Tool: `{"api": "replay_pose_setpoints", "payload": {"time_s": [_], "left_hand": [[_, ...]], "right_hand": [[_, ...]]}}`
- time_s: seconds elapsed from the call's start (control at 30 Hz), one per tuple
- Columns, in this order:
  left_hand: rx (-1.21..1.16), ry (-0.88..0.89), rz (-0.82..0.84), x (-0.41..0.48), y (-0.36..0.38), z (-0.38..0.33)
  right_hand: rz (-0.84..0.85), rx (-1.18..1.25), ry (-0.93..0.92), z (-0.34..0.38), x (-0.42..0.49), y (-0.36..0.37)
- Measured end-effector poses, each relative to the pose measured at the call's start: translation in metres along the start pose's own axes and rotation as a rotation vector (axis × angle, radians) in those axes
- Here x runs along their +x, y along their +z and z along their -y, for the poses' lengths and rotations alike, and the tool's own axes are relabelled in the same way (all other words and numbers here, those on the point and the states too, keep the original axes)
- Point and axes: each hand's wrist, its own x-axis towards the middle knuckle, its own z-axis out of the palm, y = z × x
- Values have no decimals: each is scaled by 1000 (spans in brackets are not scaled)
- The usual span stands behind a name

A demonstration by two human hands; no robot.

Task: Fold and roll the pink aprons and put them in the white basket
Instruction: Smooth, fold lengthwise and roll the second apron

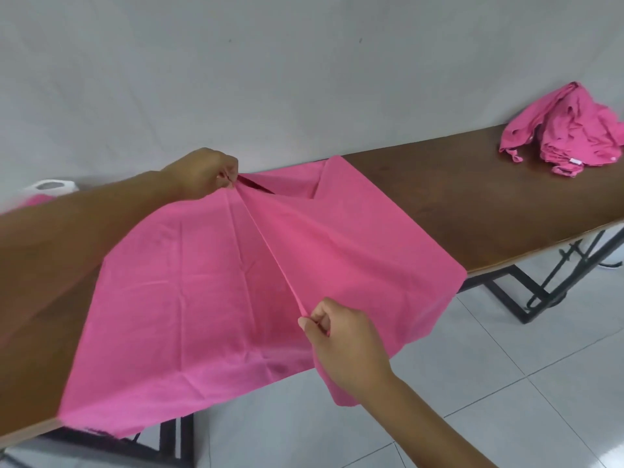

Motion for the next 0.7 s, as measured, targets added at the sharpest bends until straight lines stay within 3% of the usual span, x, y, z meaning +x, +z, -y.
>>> {"api": "replay_pose_setpoints", "payload": {"time_s": [0.33, 0.7], "left_hand": [[46, -24, 8, -84, -24, 79], [138, -83, 40, -168, -42, 149]], "right_hand": [[71, -30, -31, 80, -12, 86], [264, 199, -68, 152, -24, 169]]}}
